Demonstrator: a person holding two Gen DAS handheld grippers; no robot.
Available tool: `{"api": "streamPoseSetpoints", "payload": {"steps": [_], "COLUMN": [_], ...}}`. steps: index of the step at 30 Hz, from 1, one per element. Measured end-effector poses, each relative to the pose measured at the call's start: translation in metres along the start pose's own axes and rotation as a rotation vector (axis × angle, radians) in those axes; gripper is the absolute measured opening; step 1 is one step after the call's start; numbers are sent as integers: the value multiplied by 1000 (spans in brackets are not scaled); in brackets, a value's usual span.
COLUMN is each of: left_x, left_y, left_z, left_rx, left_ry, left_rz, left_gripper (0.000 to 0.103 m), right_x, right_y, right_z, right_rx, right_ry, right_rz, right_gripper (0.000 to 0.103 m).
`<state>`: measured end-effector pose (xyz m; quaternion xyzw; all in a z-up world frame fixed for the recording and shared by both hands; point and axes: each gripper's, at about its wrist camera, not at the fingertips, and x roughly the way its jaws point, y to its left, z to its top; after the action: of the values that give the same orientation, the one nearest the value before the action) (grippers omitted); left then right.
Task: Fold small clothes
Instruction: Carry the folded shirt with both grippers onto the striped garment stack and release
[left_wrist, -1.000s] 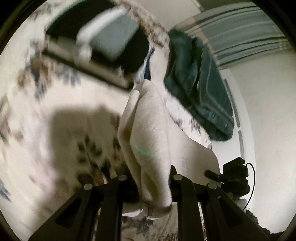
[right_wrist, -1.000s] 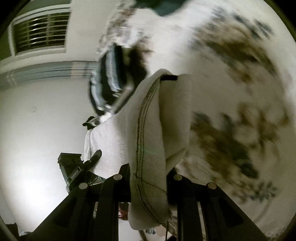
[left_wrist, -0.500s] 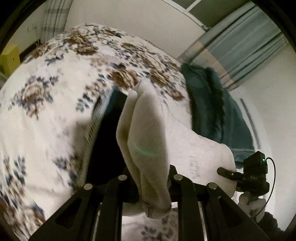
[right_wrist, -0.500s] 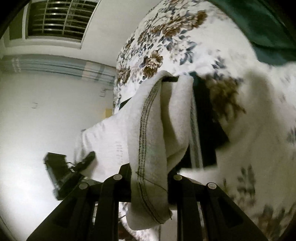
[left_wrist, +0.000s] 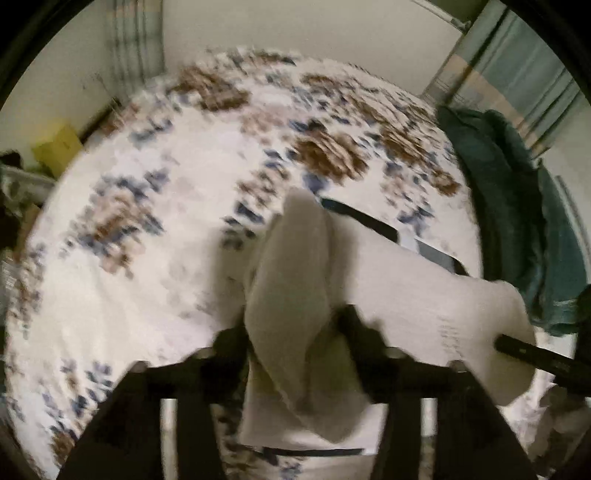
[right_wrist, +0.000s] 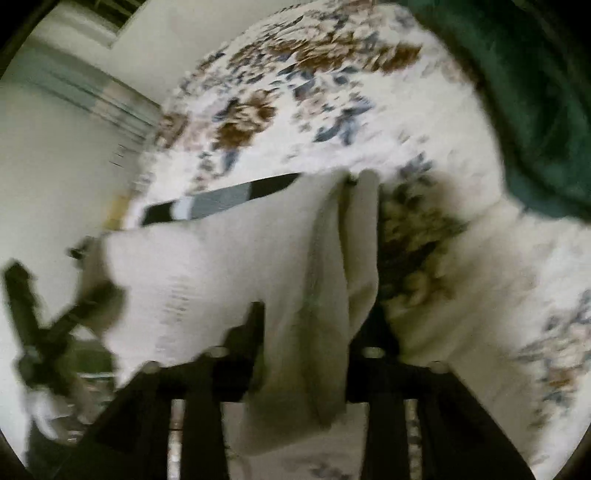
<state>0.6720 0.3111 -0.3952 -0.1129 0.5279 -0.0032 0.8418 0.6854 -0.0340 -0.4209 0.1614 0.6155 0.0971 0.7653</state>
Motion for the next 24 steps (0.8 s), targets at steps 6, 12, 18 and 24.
{"api": "streamPoseSetpoints", "payload": {"steps": [6, 12, 18, 24], "left_x": [-23, -61, -112, -180], "left_y": [-5, -27, -50, -72], "left_z": [-14, -40, -69, -99], "left_rx": [27, 46, 62, 70], "left_ry": [-64, -116, -150, -210], "left_rz": [135, 199, 228, 220], "left_gripper": [103, 103, 103, 103], "right_x": [-20, -54, -111, -193], "right_y": [16, 29, 52, 79], "right_z": [-18, -55, -99, -148], "right_rx": [-67, -91, -138, -160], "right_ry": [-67, -116, -194, -296], "right_rz": [-234, -418, -473, -488], "right_gripper": [103, 103, 103, 103]}}
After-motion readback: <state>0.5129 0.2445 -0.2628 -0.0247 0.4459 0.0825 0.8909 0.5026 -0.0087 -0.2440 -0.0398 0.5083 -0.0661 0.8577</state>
